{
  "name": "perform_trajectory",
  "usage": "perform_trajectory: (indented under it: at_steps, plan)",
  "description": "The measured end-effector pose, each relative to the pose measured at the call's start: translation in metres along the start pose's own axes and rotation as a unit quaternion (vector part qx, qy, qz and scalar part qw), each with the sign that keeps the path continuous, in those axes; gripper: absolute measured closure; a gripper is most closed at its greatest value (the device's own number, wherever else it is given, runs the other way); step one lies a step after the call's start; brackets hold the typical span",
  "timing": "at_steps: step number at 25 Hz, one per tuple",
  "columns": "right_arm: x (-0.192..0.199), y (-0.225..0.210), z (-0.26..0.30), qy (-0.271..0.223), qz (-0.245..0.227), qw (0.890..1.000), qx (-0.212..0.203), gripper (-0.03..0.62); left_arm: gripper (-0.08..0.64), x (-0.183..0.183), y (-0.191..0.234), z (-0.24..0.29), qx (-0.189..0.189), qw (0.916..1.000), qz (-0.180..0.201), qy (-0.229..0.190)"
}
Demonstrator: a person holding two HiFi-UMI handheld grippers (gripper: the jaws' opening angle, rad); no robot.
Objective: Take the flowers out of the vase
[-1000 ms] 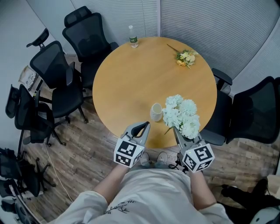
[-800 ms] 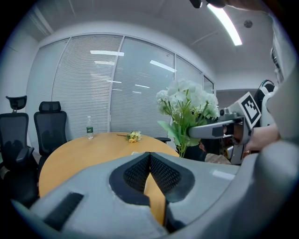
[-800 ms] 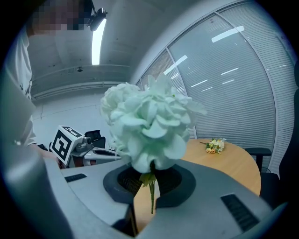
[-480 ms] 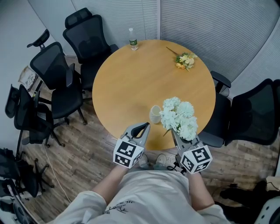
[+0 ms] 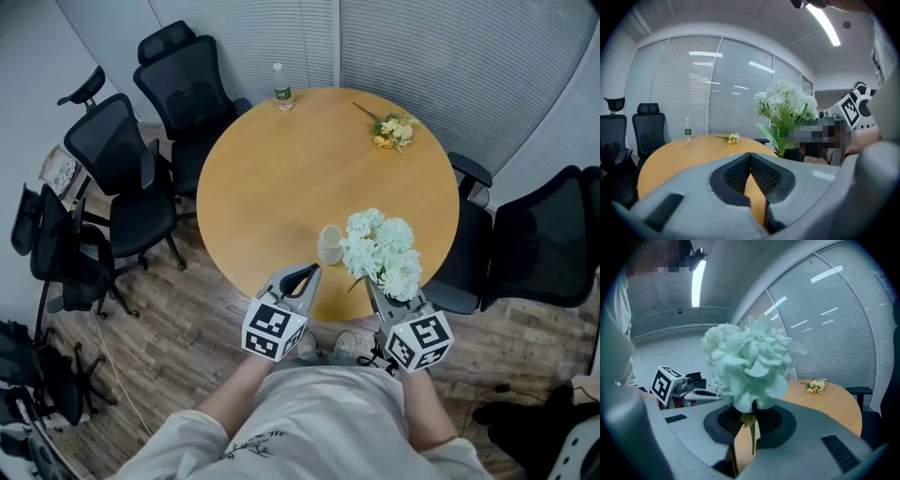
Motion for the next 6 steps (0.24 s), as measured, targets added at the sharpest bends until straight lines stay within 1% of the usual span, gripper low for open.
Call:
perform_trajectory:
  at_steps: [6]
  plan:
    - [0.0039, 0.0001, -0.0021, 0.001, 0.005, 1.000, 0.000, 0.543, 0.551, 0.0010, -0.0028, -0.0014, 0.000, 1.0000, -0.001, 0.000]
Point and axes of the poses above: the fingertips, and each gripper's own axes: z forward along the fingers, y to its left, x out of its underside, the point moved 5 cm from there along -z, backward along the fingers, and after that the axes turned 2 degrees about -x, right-handed, at the moved point
